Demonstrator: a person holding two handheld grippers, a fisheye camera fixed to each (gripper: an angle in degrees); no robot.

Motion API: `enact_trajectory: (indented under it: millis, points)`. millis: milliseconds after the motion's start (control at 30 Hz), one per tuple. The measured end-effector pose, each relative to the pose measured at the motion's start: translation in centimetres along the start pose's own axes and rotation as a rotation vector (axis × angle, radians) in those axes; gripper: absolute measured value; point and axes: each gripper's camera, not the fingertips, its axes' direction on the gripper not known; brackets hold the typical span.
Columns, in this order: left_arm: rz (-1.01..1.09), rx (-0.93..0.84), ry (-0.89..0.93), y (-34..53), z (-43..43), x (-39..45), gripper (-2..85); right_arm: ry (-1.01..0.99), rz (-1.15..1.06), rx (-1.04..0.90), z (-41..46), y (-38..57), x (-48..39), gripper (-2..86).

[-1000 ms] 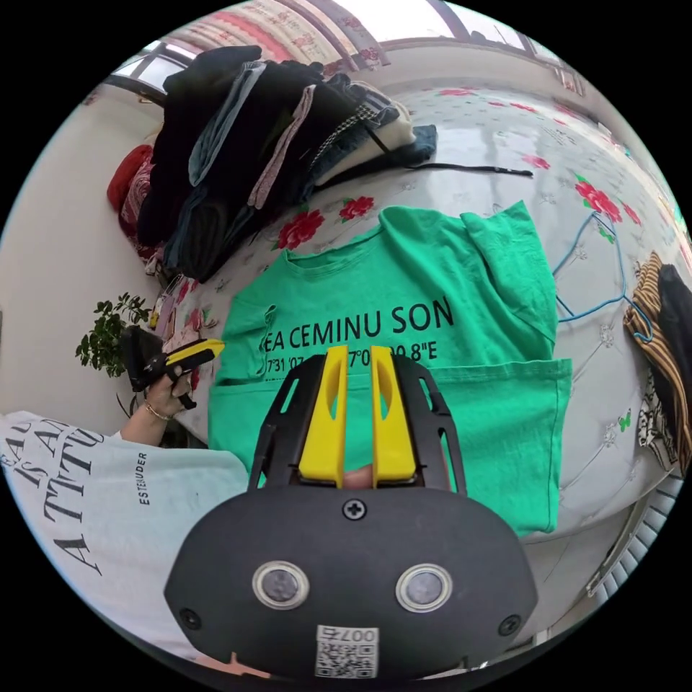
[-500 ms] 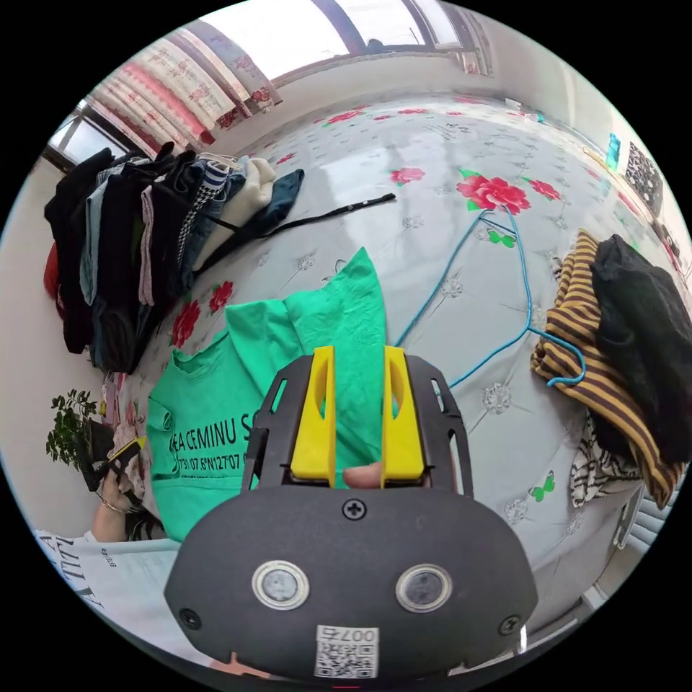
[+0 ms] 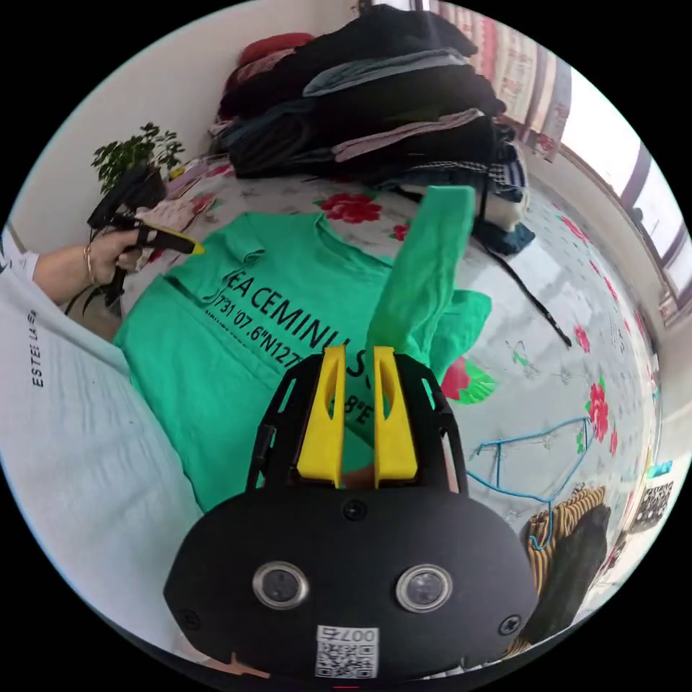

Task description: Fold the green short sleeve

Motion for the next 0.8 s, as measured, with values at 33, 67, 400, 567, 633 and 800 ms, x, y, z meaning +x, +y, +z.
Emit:
enact_trajectory:
  millis: [33,67,400,567,633,800]
  points:
    - [-0.005,0.007,0.019,-0.6,0.2,-0.2,-0.8,0.012,-0.011,-0.027,0.7,0.0,-1.4,2.7]
    - [0.000,0.015,0.025,-1.1,0.2,-0.4,-0.7,0.021,-0.001,-0.026,0.7,0.1,-1.8,2.9]
    - [0.068,0.043,-0.037,-6.0,0.3,-3.4,3.6,0.003,0.314,0.017,-0.4,0.3,3.0,5.5]
    - [0.100,-0.129,0.007,-8.0,5.9,-3.5,3.9,-0.120,0.357,-0.097,2.7,-0.4,4.0,1.4]
    - [0.089,-0.081,-0.015,-8.1,5.9,-3.7,0.6,-0.096,0.253,-0.045,1.3,-1.0,2.5,0.5]
    - [0.113,-0.078,0.004,-8.3,6.1,-3.8,-0.7,-0.362,-0.037,-0.091,-0.6,-2.4,-1.3,0.4]
